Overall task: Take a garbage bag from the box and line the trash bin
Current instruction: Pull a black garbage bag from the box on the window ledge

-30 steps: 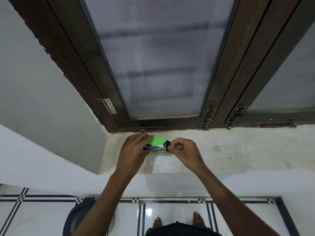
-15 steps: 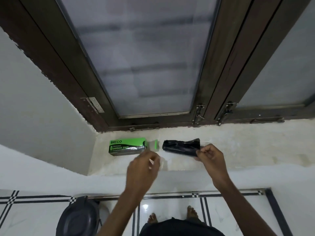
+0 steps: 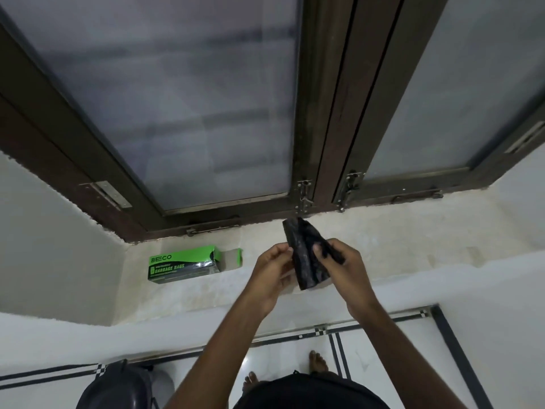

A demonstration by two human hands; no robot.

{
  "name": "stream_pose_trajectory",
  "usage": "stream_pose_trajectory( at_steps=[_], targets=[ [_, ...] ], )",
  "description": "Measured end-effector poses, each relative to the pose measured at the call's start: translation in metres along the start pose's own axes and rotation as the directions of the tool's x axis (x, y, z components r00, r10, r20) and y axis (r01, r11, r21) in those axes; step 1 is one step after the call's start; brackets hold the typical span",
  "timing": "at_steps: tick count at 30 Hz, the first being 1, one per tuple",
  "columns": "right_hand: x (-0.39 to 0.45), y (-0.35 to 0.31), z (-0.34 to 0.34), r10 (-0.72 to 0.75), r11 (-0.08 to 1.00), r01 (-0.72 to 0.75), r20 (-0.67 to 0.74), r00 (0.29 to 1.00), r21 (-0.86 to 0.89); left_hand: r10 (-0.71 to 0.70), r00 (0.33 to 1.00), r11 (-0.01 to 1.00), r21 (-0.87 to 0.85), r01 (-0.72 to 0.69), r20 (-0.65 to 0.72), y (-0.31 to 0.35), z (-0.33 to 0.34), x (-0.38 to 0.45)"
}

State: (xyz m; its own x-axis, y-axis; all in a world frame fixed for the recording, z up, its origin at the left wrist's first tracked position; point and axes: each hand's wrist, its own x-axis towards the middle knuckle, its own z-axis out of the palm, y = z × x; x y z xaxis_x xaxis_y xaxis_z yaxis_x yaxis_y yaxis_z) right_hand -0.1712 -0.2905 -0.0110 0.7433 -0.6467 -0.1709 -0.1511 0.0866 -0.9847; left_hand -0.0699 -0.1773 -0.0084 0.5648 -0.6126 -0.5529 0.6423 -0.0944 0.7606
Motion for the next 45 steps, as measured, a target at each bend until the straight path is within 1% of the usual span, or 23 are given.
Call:
stream_pose_trajectory(
  at_steps=[1,3,4,6,8,11,15,22,26,29,31,33,35,36,37,38,39,40,41,42,43,44,45],
  targets=[
    [0.003,-0.003,-0.002,0.003,1.000,-0.003,-0.005,1.000,0.025,-0.061,0.998,0.992,-0.106,0.062,0.010,0.001,0.002,0.001],
    [0.008,-0.008,-0.008,0.020,0.998,-0.021,0.020,1.000,0.063,-0.174,0.984,0.932,-0.314,0.180,0.047,0.004,0.007,0.005],
    [0.010,-0.011,-0.012,0.026,0.997,-0.029,0.041,0.999,0.075,-0.204,0.976,0.907,-0.362,0.216,0.072,0.005,0.009,0.007],
    [0.016,-0.018,-0.021,0.021,0.995,-0.027,0.063,0.998,0.094,-0.217,0.968,0.885,-0.394,0.249,0.125,0.006,0.015,0.010],
    [0.023,-0.023,-0.036,0.005,0.992,-0.012,0.055,0.998,0.123,-0.214,0.970,0.900,-0.362,0.242,0.115,0.006,0.020,0.013],
    [0.035,-0.029,-0.069,0.009,0.984,-0.005,-0.022,1.000,0.181,-0.215,0.976,0.937,-0.274,0.218,0.042,0.003,0.022,0.021],
    [0.048,-0.030,-0.122,0.062,0.965,-0.025,-0.132,0.989,0.261,-0.199,0.980,0.966,-0.163,0.199,0.016,0.001,0.028,0.033],
    [0.067,-0.026,-0.193,0.049,0.972,0.021,-0.291,0.955,0.232,-0.164,0.986,0.983,-0.092,0.161,-0.023,-0.007,0.049,0.054],
    [0.079,-0.030,-0.218,0.038,0.967,0.057,-0.366,0.930,0.246,-0.152,0.985,0.983,-0.112,0.142,-0.086,-0.012,0.056,0.060],
    [0.089,-0.026,-0.236,0.029,0.973,0.070,-0.411,0.911,0.222,-0.214,0.974,0.959,-0.207,0.195,-0.075,-0.009,0.059,0.058],
    [0.099,-0.019,-0.250,0.051,0.967,0.071,-0.459,0.887,0.245,-0.218,0.972,0.950,-0.248,0.191,-0.084,-0.008,0.061,0.059],
    [0.109,-0.011,-0.260,0.082,0.979,0.037,-0.554,0.828,0.201,-0.209,0.974,0.943,-0.282,0.177,-0.087,-0.009,0.062,0.060],
    [0.114,-0.003,-0.264,0.090,0.996,-0.064,-0.643,0.761,0.064,-0.216,0.974,0.948,-0.252,0.193,-0.066,-0.010,0.068,0.059],
    [0.112,-0.001,-0.260,0.078,0.989,-0.140,-0.680,0.729,-0.037,-0.203,0.976,0.961,-0.204,0.185,-0.074,-0.013,0.071,0.060],
    [0.107,-0.001,-0.252,0.026,0.963,-0.210,-0.718,0.696,-0.169,-0.174,0.979,0.977,-0.139,0.159,-0.104,-0.017,0.074,0.061],
    [0.099,-0.002,-0.241,-0.086,0.912,-0.246,-0.739,0.668,-0.329,-0.128,0.981,0.991,-0.065,0.120,-0.144,-0.021,0.077,0.062],
    [0.090,-0.004,-0.227,-0.247,0.844,-0.220,-0.718,0.651,-0.490,-0.079,0.981,0.997,-0.002,0.080,-0.178,-0.023,0.079,0.062],
    [0.080,-0.005,-0.211,-0.404,0.773,-0.136,-0.646,0.648,-0.620,-0.036,0.980,0.998,0.042,0.045,-0.194,-0.025,0.082,0.062],
    [0.072,-0.006,-0.194,-0.505,0.719,-0.012,-0.534,0.678,-0.695,-0.008,0.980,0.997,0.071,0.022,-0.198,-0.026,0.084,0.062],
    [0.064,-0.006,-0.175,-0.548,0.696,0.141,-0.394,0.738,-0.705,0.013,0.983,0.996,0.091,0.004,-0.185,-0.027,0.085,0.062],
    [0.059,-0.003,-0.156,-0.543,0.695,0.278,-0.230,0.808,-0.663,0.028,0.987,0.994,0.106,-0.011,-0.160,-0.027,0.086,0.061],
    [0.057,-0.002,-0.139,-0.511,0.705,0.376,-0.061,0.858,-0.602,0.040,0.992,0.993,0.119,-0.026,-0.120,-0.027,0.087,0.059],
    [0.058,0.001,-0.124,-0.469,0.713,0.428,0.076,0.880,-0.555,0.049,0.996,0.991,0.127,-0.039,-0.075,-0.027,0.088,0.057]
  ],
)
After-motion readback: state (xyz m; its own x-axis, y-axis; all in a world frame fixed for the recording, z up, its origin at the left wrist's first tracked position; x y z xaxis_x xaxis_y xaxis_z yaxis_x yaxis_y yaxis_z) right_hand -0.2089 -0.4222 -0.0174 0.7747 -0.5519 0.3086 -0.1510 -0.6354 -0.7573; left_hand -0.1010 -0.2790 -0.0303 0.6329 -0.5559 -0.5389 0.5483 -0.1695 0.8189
